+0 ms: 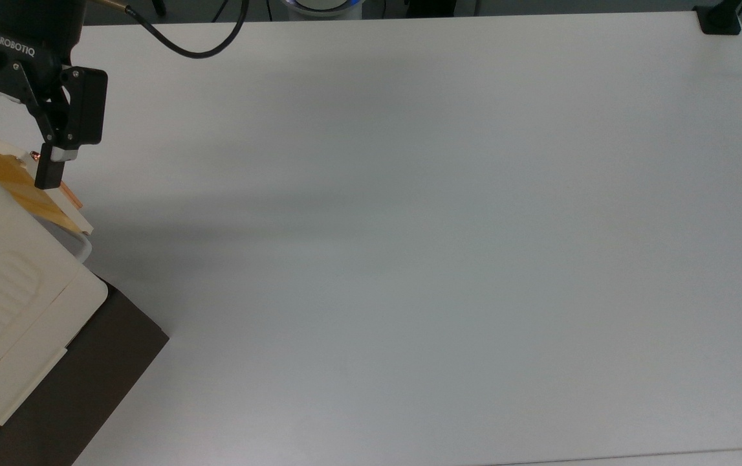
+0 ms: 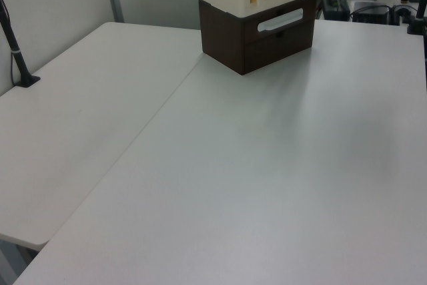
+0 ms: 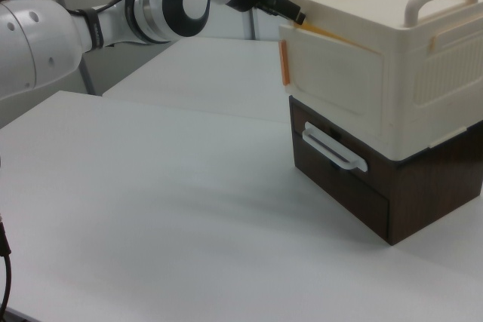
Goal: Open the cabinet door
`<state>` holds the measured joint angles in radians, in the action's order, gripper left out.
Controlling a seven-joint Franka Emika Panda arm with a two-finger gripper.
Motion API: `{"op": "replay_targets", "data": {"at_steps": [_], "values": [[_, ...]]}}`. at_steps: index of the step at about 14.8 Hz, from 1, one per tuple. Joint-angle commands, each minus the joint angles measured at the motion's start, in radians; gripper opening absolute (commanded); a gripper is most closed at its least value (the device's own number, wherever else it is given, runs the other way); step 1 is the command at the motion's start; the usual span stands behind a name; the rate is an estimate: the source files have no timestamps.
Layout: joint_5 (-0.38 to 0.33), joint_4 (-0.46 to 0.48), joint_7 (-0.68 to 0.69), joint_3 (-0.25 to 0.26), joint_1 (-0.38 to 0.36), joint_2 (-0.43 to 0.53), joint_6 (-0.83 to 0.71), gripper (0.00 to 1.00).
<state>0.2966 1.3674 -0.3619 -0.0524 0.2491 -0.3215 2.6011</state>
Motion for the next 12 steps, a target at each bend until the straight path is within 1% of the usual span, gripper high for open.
{"op": "replay_targets", "data": {"at_steps": [1, 3, 5, 8, 10, 12], "values": [[0.006, 0.027, 0.044, 0.003, 0.006, 0.016, 0.008, 1.00], [0.003, 0.042, 0.075, 0.002, 0.009, 0.030, -0.057, 1.00], [-0.010, 0.042, 0.142, -0.003, 0.007, 0.048, -0.175, 1.00], [-0.031, 0.039, 0.150, -0.014, -0.001, 0.077, -0.269, 1.00], [-0.046, 0.033, 0.153, -0.015, -0.005, 0.097, -0.364, 1.00], [-0.063, 0.033, 0.185, -0.021, -0.005, 0.114, -0.435, 1.00]]}}
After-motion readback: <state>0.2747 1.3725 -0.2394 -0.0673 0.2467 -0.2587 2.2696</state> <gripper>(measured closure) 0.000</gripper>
